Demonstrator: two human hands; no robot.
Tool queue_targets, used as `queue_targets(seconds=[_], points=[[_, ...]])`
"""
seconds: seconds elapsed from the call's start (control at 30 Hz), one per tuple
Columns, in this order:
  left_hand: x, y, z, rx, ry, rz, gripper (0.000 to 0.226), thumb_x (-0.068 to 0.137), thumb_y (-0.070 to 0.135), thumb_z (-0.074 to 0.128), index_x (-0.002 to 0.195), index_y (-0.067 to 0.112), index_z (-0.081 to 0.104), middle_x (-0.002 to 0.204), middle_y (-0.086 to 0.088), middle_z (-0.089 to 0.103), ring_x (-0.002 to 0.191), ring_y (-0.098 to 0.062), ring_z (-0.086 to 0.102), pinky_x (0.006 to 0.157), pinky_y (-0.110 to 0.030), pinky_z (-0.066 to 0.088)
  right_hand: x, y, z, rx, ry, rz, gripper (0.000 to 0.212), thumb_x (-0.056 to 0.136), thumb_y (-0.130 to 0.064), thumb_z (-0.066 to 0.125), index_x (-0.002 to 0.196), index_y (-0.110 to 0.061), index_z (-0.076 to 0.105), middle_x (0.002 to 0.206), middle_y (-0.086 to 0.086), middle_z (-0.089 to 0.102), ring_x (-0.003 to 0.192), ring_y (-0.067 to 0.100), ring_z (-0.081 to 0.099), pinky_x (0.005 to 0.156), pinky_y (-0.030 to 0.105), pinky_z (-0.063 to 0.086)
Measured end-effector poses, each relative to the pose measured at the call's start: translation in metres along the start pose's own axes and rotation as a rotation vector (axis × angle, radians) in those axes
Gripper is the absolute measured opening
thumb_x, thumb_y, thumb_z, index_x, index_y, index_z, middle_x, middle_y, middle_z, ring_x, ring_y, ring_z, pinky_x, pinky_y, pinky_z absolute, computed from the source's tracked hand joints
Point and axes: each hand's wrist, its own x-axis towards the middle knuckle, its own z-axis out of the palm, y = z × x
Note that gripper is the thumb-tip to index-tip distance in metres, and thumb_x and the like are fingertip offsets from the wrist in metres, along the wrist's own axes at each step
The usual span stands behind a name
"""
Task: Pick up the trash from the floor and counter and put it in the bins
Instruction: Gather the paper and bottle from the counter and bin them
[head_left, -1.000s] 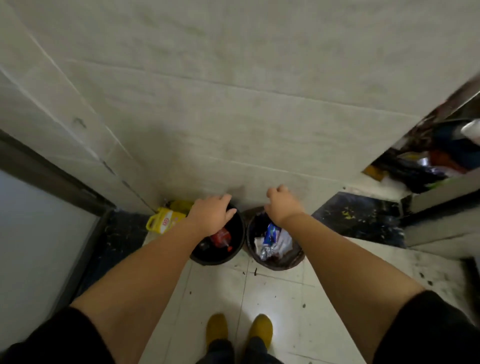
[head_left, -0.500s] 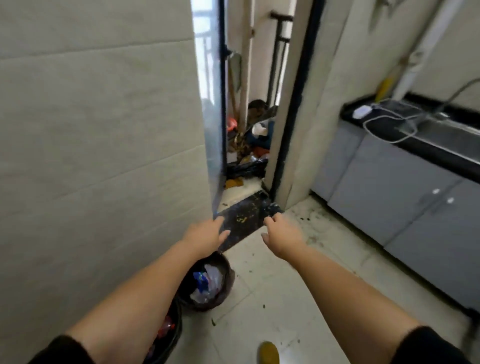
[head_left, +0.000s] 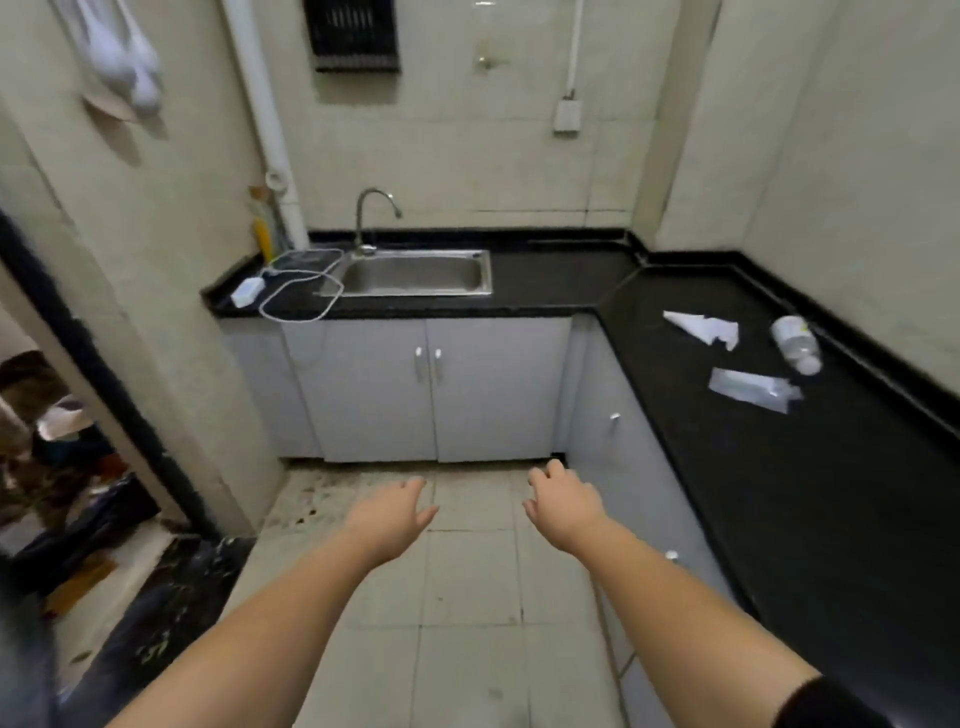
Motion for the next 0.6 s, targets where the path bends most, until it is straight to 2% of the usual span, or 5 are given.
queue_targets(seconds=[0.3, 0.6], points=[[0.124, 0.228, -0.009, 0.088, -0.029, 0.361, 0.053, 0.098, 0.048, 0.034, 0.142, 0.018, 0.034, 0.141, -0.01, 0.049, 0.129, -0.029, 0.047, 0.104, -0.044, 0.043, 0.001, 0.23, -0.046, 0.041, 0.054, 0.389, 0.038, 0.099, -0.034, 0.039, 0.129, -0.011, 0.042, 0.131, 0.013, 0.043, 0.121, 0.033, 0.047, 0.095, 0.046, 0.043], [0.209, 0.348, 0.006, 0.133, -0.096, 0.55, 0.05, 0.096, 0.049, 0.037, 0.138, 0.022, 0.038, 0.137, -0.009, 0.053, 0.122, -0.029, 0.054, 0.101, -0.047, 0.049, 0.017, 0.344, -0.06, 0.117, 0.045, 0.604, 0.041, 0.099, -0.034, 0.04, 0.135, -0.013, 0.04, 0.136, 0.012, 0.04, 0.122, 0.031, 0.046, 0.093, 0.043, 0.046]])
